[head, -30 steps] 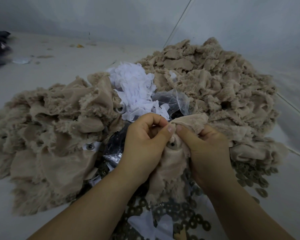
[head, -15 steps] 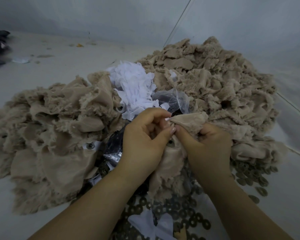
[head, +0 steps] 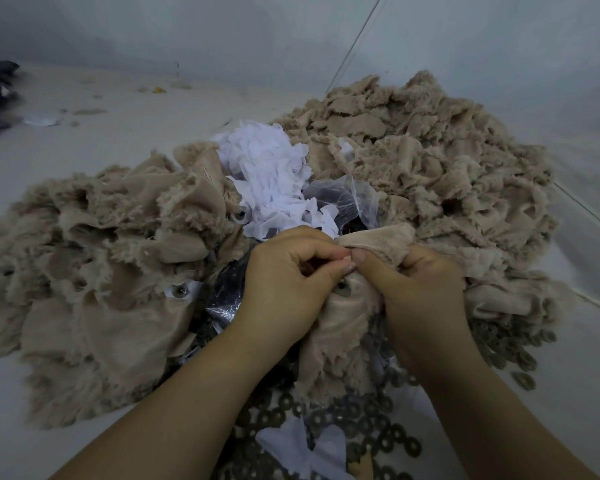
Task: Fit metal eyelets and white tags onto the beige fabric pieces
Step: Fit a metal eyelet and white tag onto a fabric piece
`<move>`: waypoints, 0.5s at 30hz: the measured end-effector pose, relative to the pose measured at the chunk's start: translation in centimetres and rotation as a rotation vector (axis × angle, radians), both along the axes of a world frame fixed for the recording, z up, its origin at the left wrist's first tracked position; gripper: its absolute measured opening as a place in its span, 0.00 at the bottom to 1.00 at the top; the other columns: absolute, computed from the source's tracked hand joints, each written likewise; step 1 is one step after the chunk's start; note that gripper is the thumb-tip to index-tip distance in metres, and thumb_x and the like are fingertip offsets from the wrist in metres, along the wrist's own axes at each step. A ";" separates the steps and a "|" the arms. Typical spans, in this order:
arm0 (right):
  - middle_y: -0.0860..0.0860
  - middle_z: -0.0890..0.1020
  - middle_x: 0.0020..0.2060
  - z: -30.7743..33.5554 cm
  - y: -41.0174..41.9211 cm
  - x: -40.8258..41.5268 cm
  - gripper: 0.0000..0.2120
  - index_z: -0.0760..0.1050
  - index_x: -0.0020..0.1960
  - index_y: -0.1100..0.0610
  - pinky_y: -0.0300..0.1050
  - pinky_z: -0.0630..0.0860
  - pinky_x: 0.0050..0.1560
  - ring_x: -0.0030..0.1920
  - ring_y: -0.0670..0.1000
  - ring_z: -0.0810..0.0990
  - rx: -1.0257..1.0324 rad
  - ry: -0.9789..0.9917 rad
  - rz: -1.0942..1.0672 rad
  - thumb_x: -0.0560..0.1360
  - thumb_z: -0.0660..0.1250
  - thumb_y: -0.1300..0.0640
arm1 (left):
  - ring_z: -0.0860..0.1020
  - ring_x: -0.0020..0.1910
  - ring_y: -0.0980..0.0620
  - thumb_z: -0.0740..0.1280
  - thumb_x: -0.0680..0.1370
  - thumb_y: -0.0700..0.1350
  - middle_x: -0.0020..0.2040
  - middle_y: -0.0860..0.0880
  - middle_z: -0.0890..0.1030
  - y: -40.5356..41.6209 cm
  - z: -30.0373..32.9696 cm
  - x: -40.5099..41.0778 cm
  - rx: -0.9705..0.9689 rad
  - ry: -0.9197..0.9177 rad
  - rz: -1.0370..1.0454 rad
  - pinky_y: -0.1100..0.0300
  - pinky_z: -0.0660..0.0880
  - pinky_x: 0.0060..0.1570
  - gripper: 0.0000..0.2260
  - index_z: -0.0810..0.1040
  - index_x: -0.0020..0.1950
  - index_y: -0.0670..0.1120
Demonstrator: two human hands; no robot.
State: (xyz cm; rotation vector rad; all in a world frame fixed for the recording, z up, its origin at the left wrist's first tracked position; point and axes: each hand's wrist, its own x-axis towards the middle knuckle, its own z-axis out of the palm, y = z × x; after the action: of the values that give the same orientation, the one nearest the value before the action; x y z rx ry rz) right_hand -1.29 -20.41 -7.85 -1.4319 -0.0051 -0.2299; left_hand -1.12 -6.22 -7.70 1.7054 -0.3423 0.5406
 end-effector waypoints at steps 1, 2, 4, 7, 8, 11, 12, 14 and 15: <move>0.60 0.86 0.40 0.0 0.1 0.0 0.02 0.85 0.42 0.60 0.56 0.84 0.43 0.43 0.62 0.86 0.056 0.025 0.032 0.71 0.75 0.62 | 0.82 0.41 0.55 0.77 0.69 0.33 0.40 0.50 0.84 0.1 0.0 0.1 -0.027 0.020 -0.017 0.62 0.79 0.43 0.07 0.85 0.41 0.44; 0.60 0.86 0.41 0.1 0.1 -0.1 0.02 0.85 0.43 0.60 0.53 0.83 0.43 0.44 0.61 0.86 0.098 0.041 0.055 0.71 0.74 0.62 | 0.83 0.41 0.54 0.77 0.69 0.33 0.39 0.49 0.84 0.2 0.0 0.2 -0.066 0.050 -0.042 0.62 0.79 0.44 0.08 0.85 0.40 0.45; 0.62 0.86 0.42 0.2 0.2 -0.1 0.04 0.84 0.44 0.63 0.53 0.83 0.45 0.45 0.62 0.86 0.156 0.062 0.084 0.70 0.74 0.63 | 0.83 0.41 0.53 0.77 0.68 0.32 0.40 0.48 0.84 0.3 0.0 0.4 -0.144 0.114 -0.093 0.62 0.79 0.44 0.09 0.85 0.39 0.46; 0.66 0.85 0.44 0.5 0.4 -0.1 0.13 0.83 0.46 0.67 0.53 0.83 0.45 0.46 0.64 0.86 0.284 0.116 0.137 0.66 0.74 0.60 | 0.83 0.41 0.54 0.76 0.68 0.29 0.40 0.49 0.85 0.3 0.1 0.4 -0.232 0.167 -0.151 0.65 0.78 0.44 0.12 0.86 0.38 0.46; 0.66 0.85 0.44 0.6 0.4 -0.1 0.13 0.83 0.46 0.67 0.52 0.83 0.44 0.46 0.64 0.86 0.318 0.135 0.160 0.65 0.73 0.59 | 0.83 0.40 0.54 0.75 0.68 0.29 0.39 0.50 0.85 0.2 0.1 0.4 -0.254 0.175 -0.163 0.66 0.78 0.43 0.13 0.86 0.37 0.47; 0.67 0.84 0.46 0.7 0.4 -0.1 0.15 0.83 0.49 0.68 0.52 0.83 0.44 0.47 0.64 0.85 0.356 0.189 0.226 0.66 0.72 0.59 | 0.83 0.38 0.54 0.75 0.69 0.29 0.38 0.49 0.85 0.2 0.2 0.2 -0.306 0.217 -0.184 0.66 0.78 0.41 0.12 0.86 0.37 0.46; 0.67 0.84 0.48 0.8 0.4 -0.1 0.17 0.81 0.52 0.69 0.52 0.83 0.46 0.49 0.64 0.85 0.368 0.208 0.252 0.67 0.72 0.58 | 0.83 0.38 0.54 0.75 0.69 0.29 0.38 0.48 0.85 0.2 0.2 0.2 -0.324 0.235 -0.183 0.66 0.78 0.40 0.11 0.86 0.38 0.45; 0.67 0.84 0.50 0.9 0.6 -0.1 0.21 0.79 0.57 0.69 0.53 0.83 0.48 0.51 0.64 0.85 0.387 0.234 0.303 0.68 0.72 0.58 | 0.84 0.37 0.54 0.75 0.70 0.30 0.38 0.47 0.86 0.2 0.2 0.2 -0.344 0.246 -0.159 0.65 0.79 0.40 0.11 0.85 0.39 0.46; 0.67 0.83 0.51 1.0 0.7 -0.2 0.21 0.78 0.58 0.68 0.53 0.83 0.48 0.51 0.63 0.85 0.392 0.245 0.330 0.69 0.71 0.58 | 0.84 0.37 0.53 0.75 0.70 0.30 0.38 0.47 0.86 0.2 0.2 0.2 -0.347 0.240 -0.145 0.65 0.79 0.40 0.11 0.85 0.40 0.46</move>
State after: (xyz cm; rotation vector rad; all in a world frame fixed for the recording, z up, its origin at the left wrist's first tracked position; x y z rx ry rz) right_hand -1.44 -19.73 -6.89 -1.0407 0.0039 0.2083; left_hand -0.94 -6.00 -7.48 1.3780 -0.1839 0.2659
